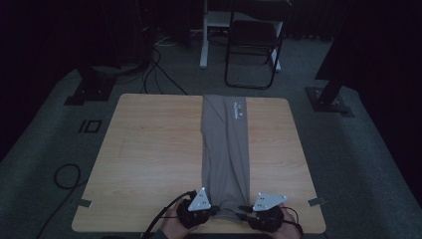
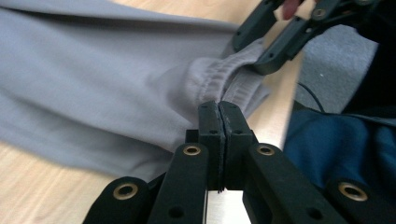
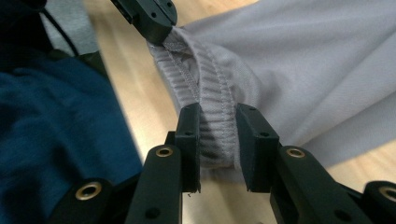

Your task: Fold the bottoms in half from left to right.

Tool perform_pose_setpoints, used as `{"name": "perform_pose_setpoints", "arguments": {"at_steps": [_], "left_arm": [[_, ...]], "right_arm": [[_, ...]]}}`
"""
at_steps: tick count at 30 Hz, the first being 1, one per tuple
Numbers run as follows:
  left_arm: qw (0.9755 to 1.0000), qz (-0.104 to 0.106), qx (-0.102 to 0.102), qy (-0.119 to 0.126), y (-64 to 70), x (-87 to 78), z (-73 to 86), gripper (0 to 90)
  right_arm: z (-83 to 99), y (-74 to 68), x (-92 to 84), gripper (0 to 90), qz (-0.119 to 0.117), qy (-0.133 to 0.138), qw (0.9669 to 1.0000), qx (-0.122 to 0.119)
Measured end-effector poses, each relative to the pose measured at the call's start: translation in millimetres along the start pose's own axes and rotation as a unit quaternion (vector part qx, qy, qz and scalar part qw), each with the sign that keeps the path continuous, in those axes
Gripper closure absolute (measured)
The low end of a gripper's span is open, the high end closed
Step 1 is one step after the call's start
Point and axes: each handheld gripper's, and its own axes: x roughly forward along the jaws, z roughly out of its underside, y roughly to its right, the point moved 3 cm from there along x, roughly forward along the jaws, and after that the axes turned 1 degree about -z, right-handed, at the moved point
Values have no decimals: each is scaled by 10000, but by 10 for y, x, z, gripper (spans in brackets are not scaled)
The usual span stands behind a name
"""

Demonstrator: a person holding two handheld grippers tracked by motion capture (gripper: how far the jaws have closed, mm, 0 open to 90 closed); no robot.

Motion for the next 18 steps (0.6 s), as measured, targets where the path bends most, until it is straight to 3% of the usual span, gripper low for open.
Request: {"name": "perform_pose_setpoints", "arguments": {"at_steps": [3, 6, 8, 10, 13, 14, 18], "left_arm": [[9999, 76, 107, -31, 73, 6, -11, 886], [9999, 11, 120, -94, 51, 39, 7, 852], [10000, -56, 7, -82, -37, 45, 21, 777], [9998, -190, -30, -2, -135, 20, 12, 719], [9990, -430, -118, 72, -319, -14, -29, 664], [9979, -624, -175, 89, -425, -14, -53, 648], [9935, -1028, -468, 139, -797, 46, -121, 629]], "right_arm": [[45, -38, -6, 724, -132, -78, 9999, -19], [77, -43, 25, 707, -226, -143, 9996, -39], [76, -13, 44, 606, -225, -39, 9997, 29], [57, 28, 39, 546, -187, 105, 9996, 161], [6, 141, 39, 503, 54, 242, 9994, 261], [-12, 176, 47, 498, 124, 273, 9991, 284], [-131, 425, 157, 485, 570, 340, 9970, 391]]}}
